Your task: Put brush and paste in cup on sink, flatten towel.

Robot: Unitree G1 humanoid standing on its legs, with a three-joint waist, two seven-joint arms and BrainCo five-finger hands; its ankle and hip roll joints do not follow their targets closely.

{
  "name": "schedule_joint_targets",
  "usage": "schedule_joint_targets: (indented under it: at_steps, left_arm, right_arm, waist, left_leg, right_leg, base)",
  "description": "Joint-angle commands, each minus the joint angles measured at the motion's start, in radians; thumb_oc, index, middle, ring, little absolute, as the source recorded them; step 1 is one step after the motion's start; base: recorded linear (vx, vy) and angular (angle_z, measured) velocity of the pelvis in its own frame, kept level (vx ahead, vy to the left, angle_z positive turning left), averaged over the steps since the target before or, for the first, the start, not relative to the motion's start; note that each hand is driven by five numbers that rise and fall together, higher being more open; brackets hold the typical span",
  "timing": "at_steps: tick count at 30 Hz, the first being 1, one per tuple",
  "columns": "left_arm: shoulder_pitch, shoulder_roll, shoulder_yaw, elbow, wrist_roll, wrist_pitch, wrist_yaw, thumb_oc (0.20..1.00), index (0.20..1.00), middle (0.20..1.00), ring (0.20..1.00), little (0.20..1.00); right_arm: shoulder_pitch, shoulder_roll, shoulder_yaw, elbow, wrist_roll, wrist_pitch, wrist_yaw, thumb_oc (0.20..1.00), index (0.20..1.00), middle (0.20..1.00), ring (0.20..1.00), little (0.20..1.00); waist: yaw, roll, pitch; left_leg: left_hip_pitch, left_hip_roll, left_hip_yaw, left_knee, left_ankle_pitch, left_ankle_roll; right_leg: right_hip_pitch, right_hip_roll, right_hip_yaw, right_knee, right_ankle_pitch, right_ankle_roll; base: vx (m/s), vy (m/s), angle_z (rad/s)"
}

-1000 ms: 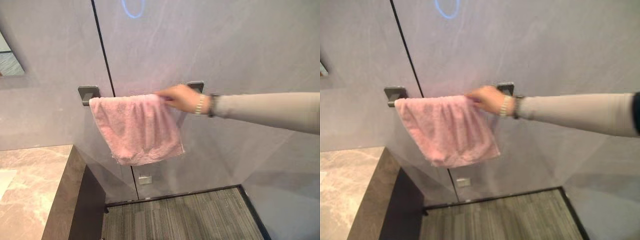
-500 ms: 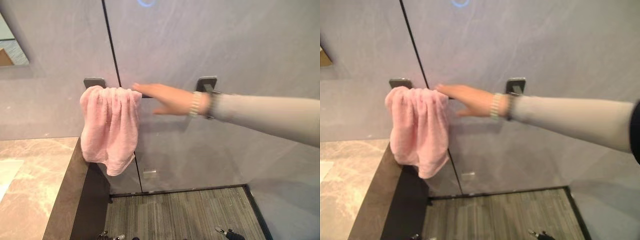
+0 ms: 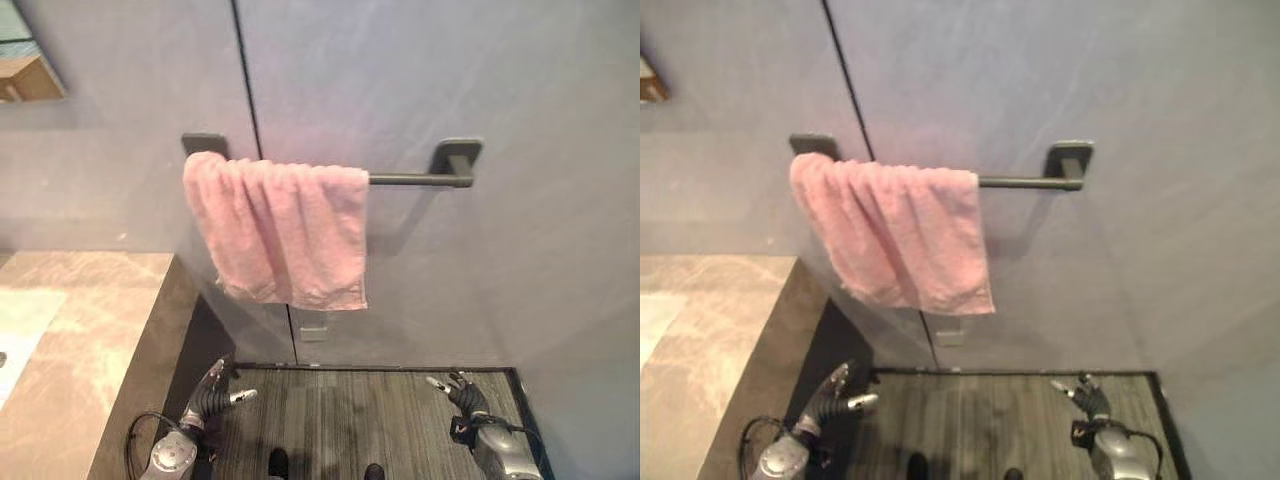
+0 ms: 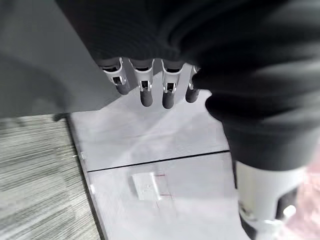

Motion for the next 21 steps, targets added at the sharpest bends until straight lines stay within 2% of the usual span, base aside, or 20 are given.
schedule_joint_targets:
  at_steps: [1, 7, 14, 15, 16, 17, 19, 21]
  left_arm:
    - [-0.006, 0.045, 0.038, -0.022, -0.002, -0.037, -0.009, 1.000, 1.000, 1.000, 1.000, 1.000]
    - [0.030, 0.078, 0.017, -0.050, 0.042, -0.025, -0.054, 1.000, 1.000, 1.000, 1.000, 1.000]
    - [0.050, 0.105, 0.056, -0.124, 0.084, -0.031, -0.041, 1.000, 1.000, 1.000, 1.000, 1.000]
    - [0.063, 0.190, 0.110, -0.296, 0.266, -0.012, -0.026, 1.000, 1.000, 1.000, 1.000, 1.000]
    - [0.078, 0.260, 0.156, -0.439, 0.375, -0.003, -0.029, 1.000, 1.000, 1.000, 1.000, 1.000]
    - [0.125, 0.292, 0.210, -0.553, 0.382, 0.005, -0.071, 1.000, 1.000, 1.000, 1.000, 1.000]
    - [0.193, 0.299, 0.310, -0.658, 0.286, -0.005, -0.107, 1.000, 1.000, 1.000, 1.000, 1.000]
    - [0.222, 0.354, 0.368, -0.771, 0.089, -0.026, -0.155, 1.000, 1.000, 1.000, 1.000, 1.000]
  right_arm:
    - [-0.049, -0.027, 0.007, -0.090, 0.026, -0.049, -0.017, 1.000, 1.000, 1.000, 1.000, 1.000]
    - [0.000, -0.055, 0.011, -0.112, -0.062, -0.025, -0.020, 1.000, 1.000, 1.000, 1.000, 1.000]
    - [0.026, -0.057, -0.036, -0.160, -0.036, -0.047, -0.033, 1.000, 1.000, 1.000, 1.000, 1.000]
    - [0.012, -0.066, -0.053, -0.167, -0.027, -0.059, -0.046, 1.000, 1.000, 1.000, 1.000, 1.000]
    - [0.001, -0.075, -0.060, -0.182, -0.030, -0.060, -0.048, 1.000, 1.000, 1.000, 1.000, 1.000]
    - [-0.015, -0.093, -0.068, -0.196, -0.041, -0.056, -0.047, 1.000, 1.000, 1.000, 1.000, 1.000]
    - [-0.062, -0.121, -0.060, -0.197, -0.054, -0.037, -0.037, 1.000, 1.000, 1.000, 1.000, 1.000]
    - [-0.107, -0.170, -0.025, -0.277, -0.087, -0.026, -0.020, 1.000, 1.000, 1.000, 1.000, 1.000]
  waist:
    - [0.031, -0.014, -0.006]
    - [0.029, -0.013, -0.008]
    - [0.018, -0.011, -0.003]
    - [0.023, -0.010, 0.000]
    - [0.028, -0.010, 0.001]
    - [0.035, -0.008, 0.001]
    - [0.044, -0.010, 0.000]
    - [0.047, -0.010, 0.001]
  left_leg:
    - [-0.049, 0.042, -0.006, 0.010, 0.042, -0.057]
    - [-0.052, 0.048, -0.006, 0.010, 0.043, -0.060]
    - [-0.045, 0.060, 0.018, 0.010, 0.041, -0.057]
    - [-0.043, 0.063, 0.020, 0.010, 0.039, -0.060]
    - [-0.042, 0.063, 0.018, 0.010, 0.037, -0.062]
    - [-0.043, 0.064, 0.017, 0.010, 0.035, -0.061]
    - [-0.042, 0.066, 0.019, 0.010, 0.036, -0.061]
    - [-0.040, 0.066, 0.025, 0.010, 0.038, -0.062]
  right_leg:
    - [-0.025, -0.076, 0.032, 0.113, -0.045, 0.058]
    - [-0.016, -0.070, 0.021, 0.099, -0.048, 0.057]
    - [-0.030, -0.064, 0.048, 0.101, -0.047, 0.056]
    - [-0.028, -0.062, 0.048, 0.099, -0.051, 0.057]
    - [-0.025, -0.062, 0.046, 0.096, -0.053, 0.057]
    - [-0.025, -0.062, 0.044, 0.093, -0.052, 0.057]
    - [-0.022, -0.060, 0.044, 0.089, -0.050, 0.056]
    - [-0.021, -0.059, 0.048, 0.085, -0.044, 0.056]
  base:
    - [0.00, -0.031, 0.30]
    - [0.00, -0.027, 0.13]
    - [0.00, -0.007, -0.07]
    - [0.00, -0.015, -0.16]
    - [0.00, -0.015, -0.14]
    - [0.00, 0.000, 0.00]
    - [0.00, 0.000, 0.00]
    - [0.00, 0.000, 0.00]
